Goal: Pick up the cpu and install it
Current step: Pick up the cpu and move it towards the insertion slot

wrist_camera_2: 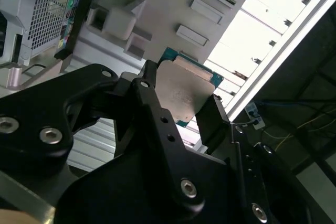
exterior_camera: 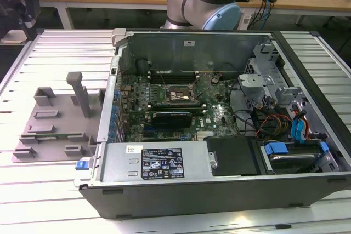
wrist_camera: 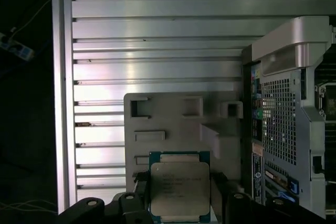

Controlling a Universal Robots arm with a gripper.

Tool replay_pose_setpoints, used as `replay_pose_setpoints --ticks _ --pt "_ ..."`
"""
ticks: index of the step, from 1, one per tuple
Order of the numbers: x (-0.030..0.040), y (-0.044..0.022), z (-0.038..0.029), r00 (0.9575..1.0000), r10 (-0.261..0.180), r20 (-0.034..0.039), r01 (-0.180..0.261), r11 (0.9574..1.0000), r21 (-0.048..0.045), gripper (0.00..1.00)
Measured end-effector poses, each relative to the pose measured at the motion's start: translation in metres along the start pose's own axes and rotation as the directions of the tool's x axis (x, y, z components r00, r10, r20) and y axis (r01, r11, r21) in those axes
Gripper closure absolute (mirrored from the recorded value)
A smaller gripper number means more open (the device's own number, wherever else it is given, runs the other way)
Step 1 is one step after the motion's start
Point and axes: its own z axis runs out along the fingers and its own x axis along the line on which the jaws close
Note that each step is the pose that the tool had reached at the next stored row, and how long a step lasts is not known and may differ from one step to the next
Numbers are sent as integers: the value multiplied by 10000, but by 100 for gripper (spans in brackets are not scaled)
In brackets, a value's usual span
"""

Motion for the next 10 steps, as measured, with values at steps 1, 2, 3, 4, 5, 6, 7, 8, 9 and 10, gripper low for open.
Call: replay_pose_setpoints --ticks 1,2,3,4,5,6,7,8,9,10 --pt "-15 0 0 10000 0 0 0 10000 0 45" --pt "-46 1 1 10000 0 -1 0 10000 0 45" --pt "-69 2 2 10000 0 1 0 10000 -1 45" --pt "-82 2 2 10000 0 0 0 10000 0 45" --pt "-95 2 3 10000 0 0 0 10000 0 45" --pt "-133 3 4 10000 0 0 0 10000 -1 45" --pt "-151 4 4 10000 0 0 0 10000 0 45" --pt "-170 4 4 10000 0 0 0 10000 0 45" --pt "-216 5 5 10000 0 -1 0 10000 1 45" --pt "-246 6 6 10000 -1 0 1 10000 0 45"
